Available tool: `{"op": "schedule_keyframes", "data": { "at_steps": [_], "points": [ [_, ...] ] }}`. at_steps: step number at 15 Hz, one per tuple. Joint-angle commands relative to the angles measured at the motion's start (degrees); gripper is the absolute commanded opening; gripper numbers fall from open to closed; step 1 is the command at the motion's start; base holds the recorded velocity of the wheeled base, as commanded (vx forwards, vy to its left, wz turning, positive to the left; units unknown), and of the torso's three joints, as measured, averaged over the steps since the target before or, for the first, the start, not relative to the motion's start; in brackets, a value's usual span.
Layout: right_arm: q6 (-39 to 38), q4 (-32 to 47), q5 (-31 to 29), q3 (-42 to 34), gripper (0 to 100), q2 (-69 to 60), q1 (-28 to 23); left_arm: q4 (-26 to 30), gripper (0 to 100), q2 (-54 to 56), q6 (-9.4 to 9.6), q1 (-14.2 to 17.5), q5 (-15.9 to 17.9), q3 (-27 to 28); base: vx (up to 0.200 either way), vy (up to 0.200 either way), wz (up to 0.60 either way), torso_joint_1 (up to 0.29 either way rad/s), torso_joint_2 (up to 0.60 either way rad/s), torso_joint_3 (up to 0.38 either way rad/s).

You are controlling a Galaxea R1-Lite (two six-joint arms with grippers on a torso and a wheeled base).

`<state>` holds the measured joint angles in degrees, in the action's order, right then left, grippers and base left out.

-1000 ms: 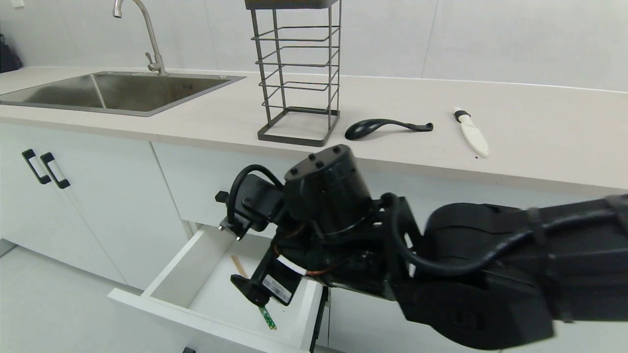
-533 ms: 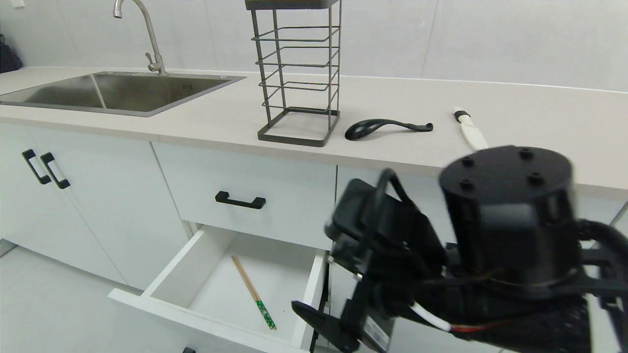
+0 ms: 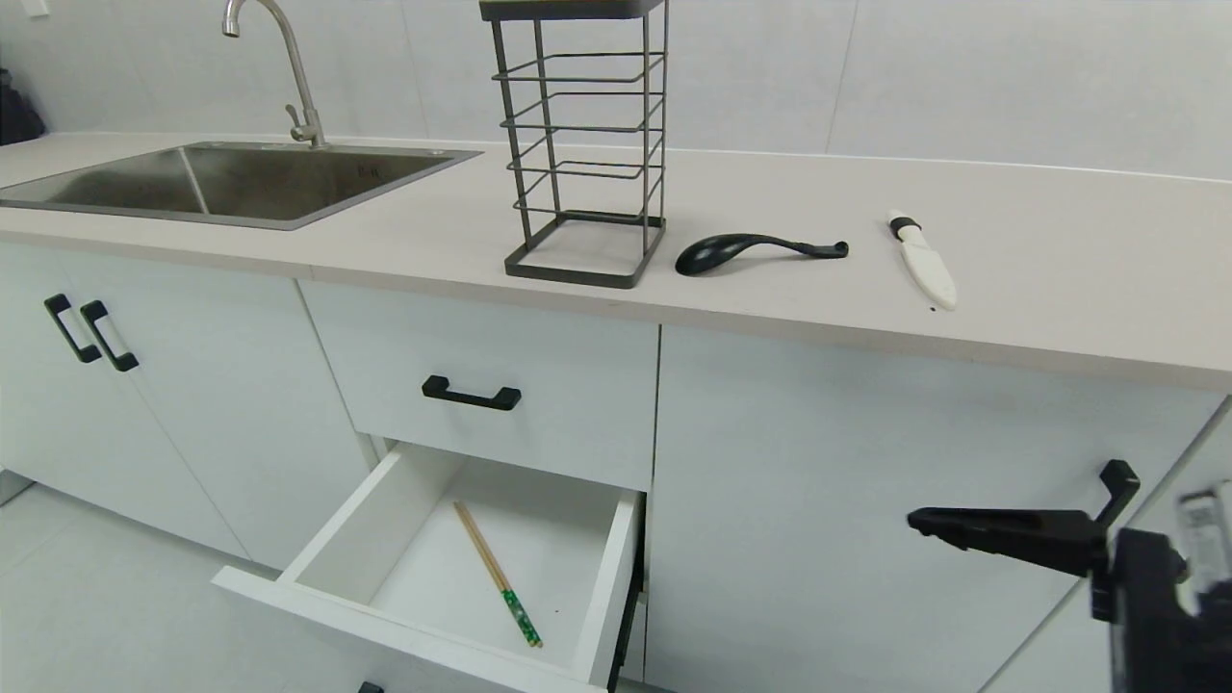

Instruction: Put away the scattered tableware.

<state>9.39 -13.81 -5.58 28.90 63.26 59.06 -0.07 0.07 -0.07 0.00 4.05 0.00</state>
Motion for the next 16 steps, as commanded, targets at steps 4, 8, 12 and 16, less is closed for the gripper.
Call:
{"op": "schedule_keyframes", "data": {
  "at_steps": [4,8,12,16],
  "points": [
    [-4.46,0.36,0.13,-11.33,100,-21.86,-6.42,-0.01,100,-0.07,-0.01,0.00,0.00,0.00,0.000,0.000,0.00,0.000,0.00,0.000],
    [-5.70,0.45,0.40,-13.26,100,-26.96,-6.42,-0.01,100,-0.07,-0.01,0.00,0.00,0.00,0.000,0.000,0.00,0.000,0.00,0.000],
    [-7.72,0.72,0.13,-16.69,100,-32.58,-10.28,-0.01,100,-0.07,-0.01,0.00,0.00,0.00,0.000,0.000,0.00,0.000,0.00,0.000],
    [-7.80,2.30,-0.04,-17.74,100,-37.77,-12.57,-0.01,100,-0.07,-0.01,0.00,0.00,0.00,0.000,0.000,0.00,0.000,0.00,0.000]
  ]
}}
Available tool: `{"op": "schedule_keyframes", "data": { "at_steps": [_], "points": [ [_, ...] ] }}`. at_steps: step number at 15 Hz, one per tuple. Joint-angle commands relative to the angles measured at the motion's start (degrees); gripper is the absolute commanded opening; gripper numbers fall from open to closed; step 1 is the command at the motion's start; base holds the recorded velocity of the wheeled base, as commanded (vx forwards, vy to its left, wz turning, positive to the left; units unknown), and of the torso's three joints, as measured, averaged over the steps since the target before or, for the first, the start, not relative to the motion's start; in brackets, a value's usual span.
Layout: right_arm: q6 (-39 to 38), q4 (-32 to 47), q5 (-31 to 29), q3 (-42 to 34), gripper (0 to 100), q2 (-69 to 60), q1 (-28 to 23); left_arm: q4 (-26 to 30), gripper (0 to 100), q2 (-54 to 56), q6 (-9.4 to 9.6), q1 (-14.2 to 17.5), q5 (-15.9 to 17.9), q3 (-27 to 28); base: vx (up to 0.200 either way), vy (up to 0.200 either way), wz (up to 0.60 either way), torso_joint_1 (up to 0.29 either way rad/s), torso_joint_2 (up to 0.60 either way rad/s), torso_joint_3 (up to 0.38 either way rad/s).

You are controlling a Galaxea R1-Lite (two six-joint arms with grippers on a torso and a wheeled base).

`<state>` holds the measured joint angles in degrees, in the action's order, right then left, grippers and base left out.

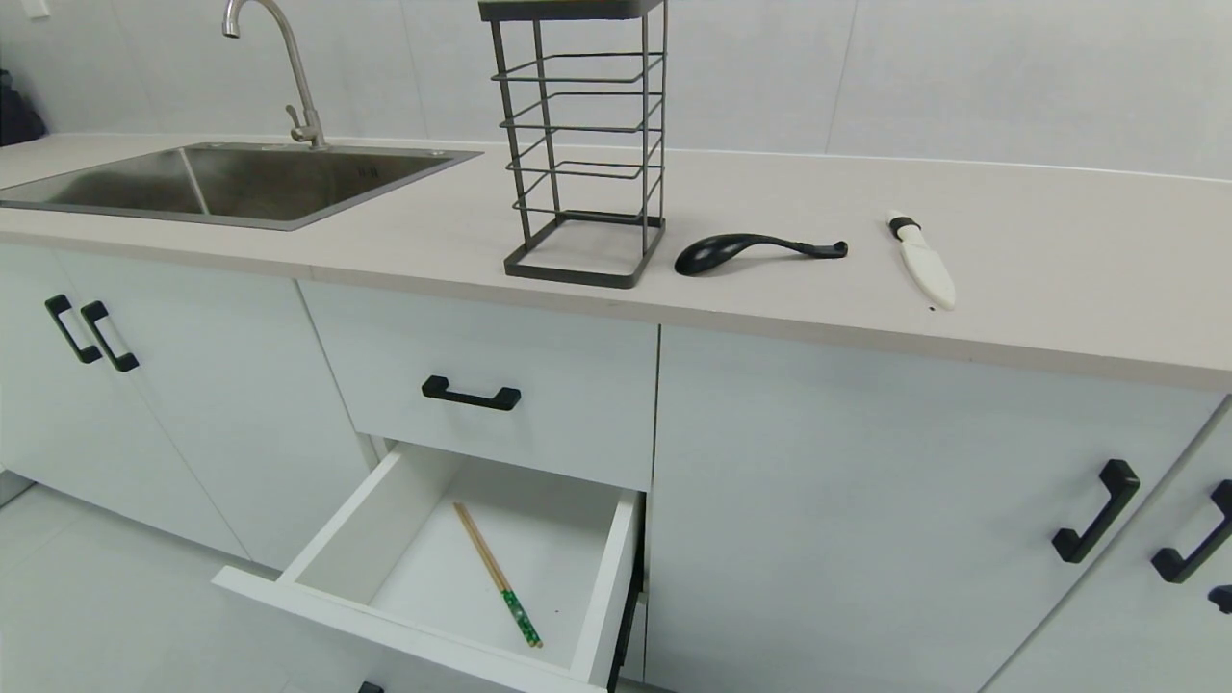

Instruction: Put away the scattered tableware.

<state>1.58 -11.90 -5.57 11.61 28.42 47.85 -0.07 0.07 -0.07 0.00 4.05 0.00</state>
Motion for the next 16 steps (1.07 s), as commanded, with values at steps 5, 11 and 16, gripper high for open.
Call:
{"op": "schedule_keyframes", "data": {
  "at_steps": [5,11,16],
  "points": [
    [0.00,0.30,0.30,-0.88,100,-6.80,-18.49,-0.01,100,-0.07,-0.01,0.00,0.00,0.00,0.000,0.000,0.00,0.000,0.00,0.000],
    [-2.82,0.38,5.40,-0.79,100,-16.55,-36.42,-0.01,100,-0.07,0.07,0.00,0.00,0.00,0.000,0.000,0.00,0.000,0.00,0.000],
    [-2.55,0.30,7.59,0.70,100,-22.00,-46.09,-0.01,100,-0.07,0.07,0.00,0.00,0.00,0.000,0.000,0.00,0.000,0.00,0.000]
  ]
}}
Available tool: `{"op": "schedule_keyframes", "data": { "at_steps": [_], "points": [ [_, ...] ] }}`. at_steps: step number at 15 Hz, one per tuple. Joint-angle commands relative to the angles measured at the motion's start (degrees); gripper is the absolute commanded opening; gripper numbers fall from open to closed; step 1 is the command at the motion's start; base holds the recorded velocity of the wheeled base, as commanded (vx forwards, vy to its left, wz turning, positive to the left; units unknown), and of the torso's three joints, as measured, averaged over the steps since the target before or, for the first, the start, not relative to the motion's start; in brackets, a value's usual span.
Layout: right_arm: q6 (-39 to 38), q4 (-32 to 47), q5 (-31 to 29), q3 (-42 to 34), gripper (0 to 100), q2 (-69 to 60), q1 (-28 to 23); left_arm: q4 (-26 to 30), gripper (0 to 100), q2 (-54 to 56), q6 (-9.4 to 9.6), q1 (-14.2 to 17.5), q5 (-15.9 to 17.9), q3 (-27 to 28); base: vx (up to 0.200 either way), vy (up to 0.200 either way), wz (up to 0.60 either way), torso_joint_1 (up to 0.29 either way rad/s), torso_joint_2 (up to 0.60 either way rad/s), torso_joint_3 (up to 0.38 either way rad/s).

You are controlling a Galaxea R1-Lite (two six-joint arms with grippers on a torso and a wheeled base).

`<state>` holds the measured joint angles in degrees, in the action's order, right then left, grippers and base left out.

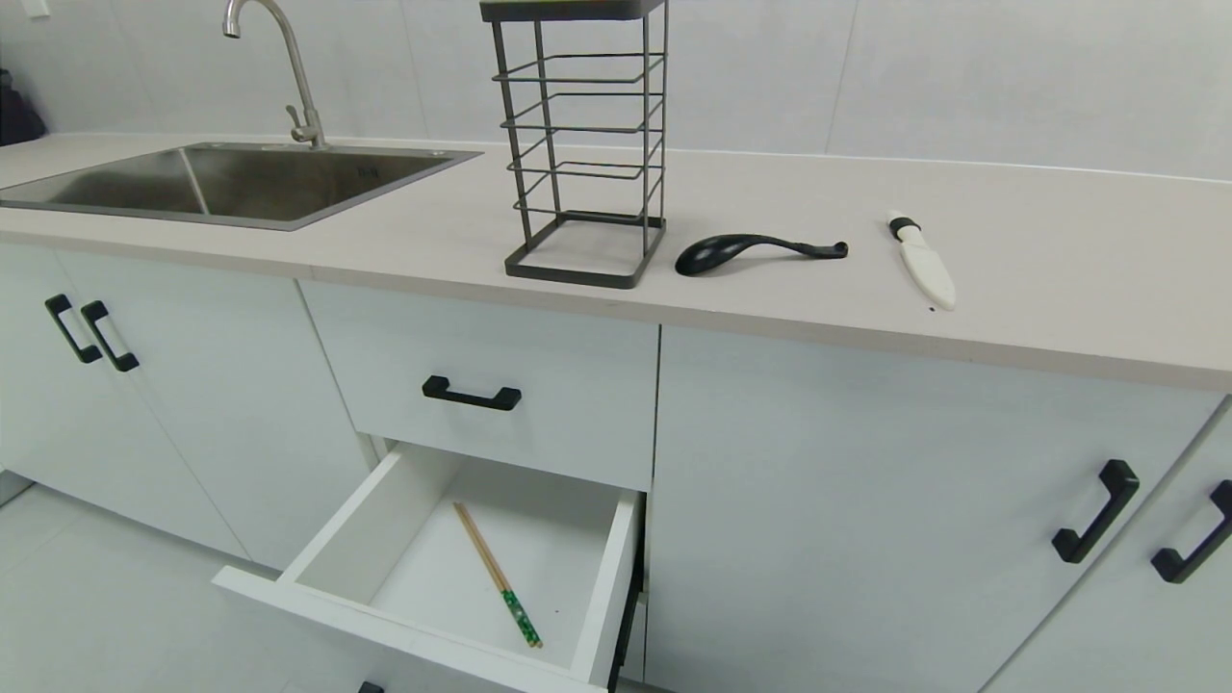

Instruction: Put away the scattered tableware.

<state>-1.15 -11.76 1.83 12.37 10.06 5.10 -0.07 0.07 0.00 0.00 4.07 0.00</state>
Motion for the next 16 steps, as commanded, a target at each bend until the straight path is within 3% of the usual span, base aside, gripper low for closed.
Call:
{"op": "schedule_keyframes", "data": {
  "at_steps": [1,6,10,11,16],
  "points": [
    [0.71,0.25,0.37,-2.00,100,-5.93,-4.22,-0.01,100,-0.07,0.00,0.00,-0.03,0.00,0.000,0.000,0.00,0.000,0.00,0.000],
    [2.73,0.87,0.37,-12.37,100,-9.44,-5.10,-0.01,100,-0.07,-0.09,0.00,-0.03,0.00,0.000,0.000,0.00,0.000,0.00,0.000],
    [3.34,12.73,-0.51,-12.11,100,-9.44,-5.10,-0.01,100,-0.07,0.00,0.00,0.06,0.00,0.000,0.000,0.00,0.000,0.00,0.000],
    [0.44,12.20,-0.51,-12.20,100,-9.53,-5.10,-0.01,100,-0.07,0.00,0.00,0.15,0.00,0.000,0.000,0.00,0.000,0.00,0.000],
    [0.35,12.20,-0.60,-12.20,100,-9.53,-5.10,-0.10,100,-0.07,-0.26,0.00,0.06,0.00,0.000,0.000,0.00,0.000,0.00,0.000]
  ]
}}
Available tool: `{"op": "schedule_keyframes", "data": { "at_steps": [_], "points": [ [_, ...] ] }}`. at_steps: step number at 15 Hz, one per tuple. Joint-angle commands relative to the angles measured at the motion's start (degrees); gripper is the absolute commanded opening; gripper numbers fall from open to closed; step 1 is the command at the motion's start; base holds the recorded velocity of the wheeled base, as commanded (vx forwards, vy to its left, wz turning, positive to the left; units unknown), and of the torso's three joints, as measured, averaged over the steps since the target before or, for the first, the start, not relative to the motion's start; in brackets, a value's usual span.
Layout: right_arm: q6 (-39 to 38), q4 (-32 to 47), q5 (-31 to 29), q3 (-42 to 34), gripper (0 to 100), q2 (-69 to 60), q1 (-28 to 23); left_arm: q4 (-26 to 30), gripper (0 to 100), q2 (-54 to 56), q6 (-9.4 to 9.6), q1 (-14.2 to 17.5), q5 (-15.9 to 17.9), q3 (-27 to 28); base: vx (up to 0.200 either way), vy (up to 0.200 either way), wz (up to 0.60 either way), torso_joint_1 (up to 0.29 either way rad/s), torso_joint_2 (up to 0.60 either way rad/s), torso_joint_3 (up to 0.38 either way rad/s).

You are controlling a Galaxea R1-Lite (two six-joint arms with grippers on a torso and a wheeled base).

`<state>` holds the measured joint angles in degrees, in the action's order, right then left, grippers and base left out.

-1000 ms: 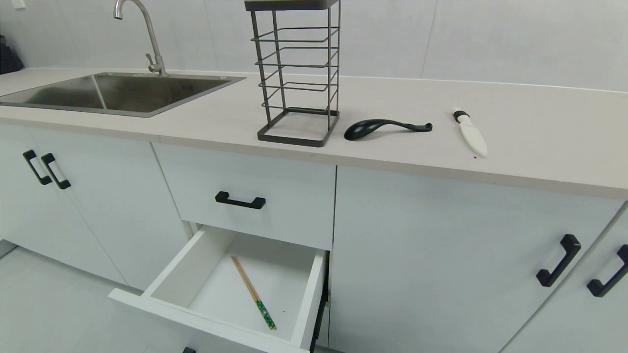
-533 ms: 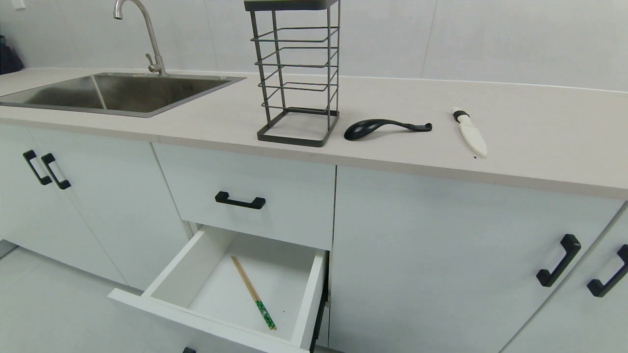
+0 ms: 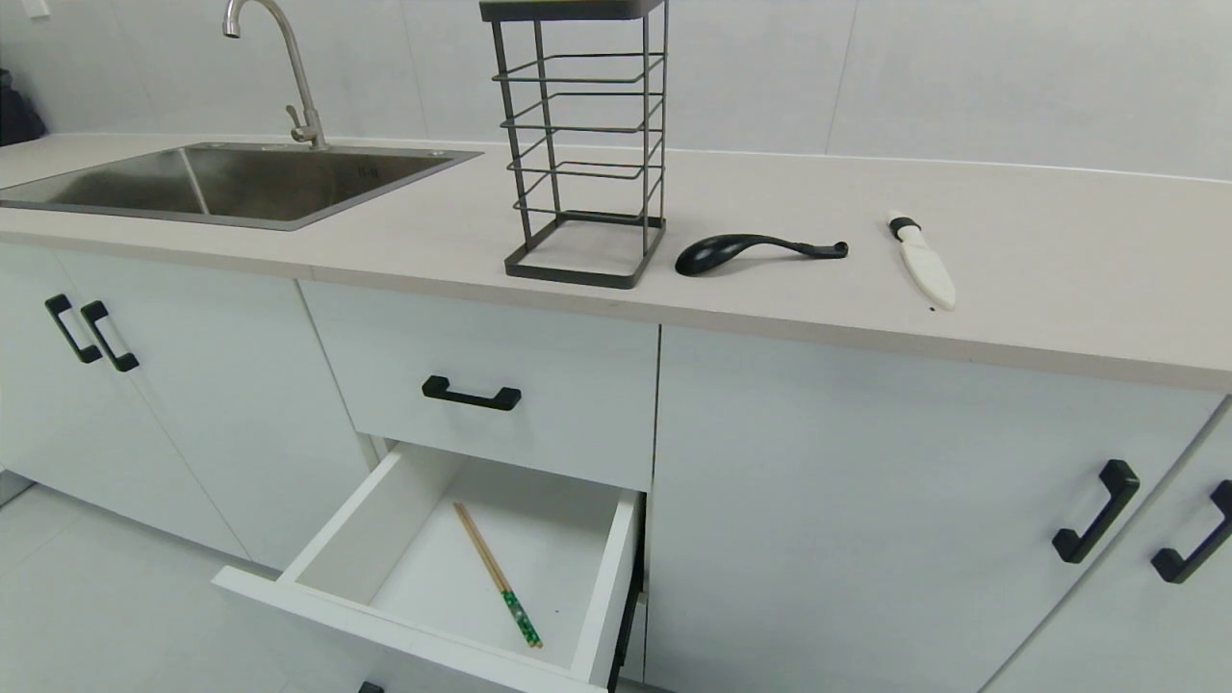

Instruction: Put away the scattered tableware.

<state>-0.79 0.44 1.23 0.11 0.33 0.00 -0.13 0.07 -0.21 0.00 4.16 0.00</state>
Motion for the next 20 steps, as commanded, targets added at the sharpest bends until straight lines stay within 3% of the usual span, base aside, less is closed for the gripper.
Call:
{"op": "schedule_keyframes", "data": {
  "at_steps": [1,3,4,8,9,10,11,12,13,17,20],
  "points": [
    [0.00,0.00,0.09,0.07,100,0.20,0.00,-0.04,100,-0.07,0.30,0.09,0.24,0.00,0.000,0.000,0.00,0.000,0.00,0.000],
    [0.00,0.00,0.00,-0.02,100,0.20,0.00,-0.22,100,-0.07,1.44,0.09,0.85,0.00,0.000,0.000,0.00,0.000,0.00,0.000],
    [-0.09,0.00,0.00,-0.02,100,0.20,0.00,-0.39,100,-0.07,3.20,0.09,1.82,0.00,0.000,0.000,0.00,0.000,0.00,0.000],
    [-0.09,0.00,0.09,-0.02,100,0.20,0.00,-0.13,100,-0.07,1.70,0.09,1.20,0.00,0.000,0.000,0.00,0.000,0.00,0.000],
    [-0.09,0.00,0.00,0.07,100,0.20,0.00,-0.31,100,-0.07,2.49,0.09,1.47,0.00,0.000,0.000,0.00,0.000,0.00,0.000],
    [0.00,0.00,0.00,-0.02,100,0.20,0.00,-1.01,100,-0.07,5.66,0.09,2.61,0.00,0.000,0.000,0.00,0.000,0.00,0.000],
    [-0.09,0.00,0.00,-0.02,100,0.20,0.00,-3.29,100,-0.07,6.71,0.09,3.75,1.67,0.000,0.000,0.00,0.000,0.00,0.000],
    [0.00,0.00,0.09,-0.02,100,0.20,0.00,-7.16,100,-0.95,5.13,0.53,7.88,9.58,0.000,0.000,0.00,0.000,0.00,0.000],
    [0.00,0.00,0.00,0.07,100,0.20,0.00,-6.46,100,-2.71,3.55,0.88,10.34,12.83,0.000,0.000,0.00,0.000,0.00,0.000],
    [-0.09,0.00,0.09,0.07,100,0.20,0.00,6.02,100,-5.35,-0.67,0.70,10.87,15.29,0.000,0.000,0.00,0.000,0.00,0.000],
    [-0.09,0.00,0.00,-0.02,100,0.20,0.00,7.87,100,-14.66,-0.94,0.62,11.40,17.40,0.000,0.000,0.00,0.000,0.00,0.000]
  ]
}}
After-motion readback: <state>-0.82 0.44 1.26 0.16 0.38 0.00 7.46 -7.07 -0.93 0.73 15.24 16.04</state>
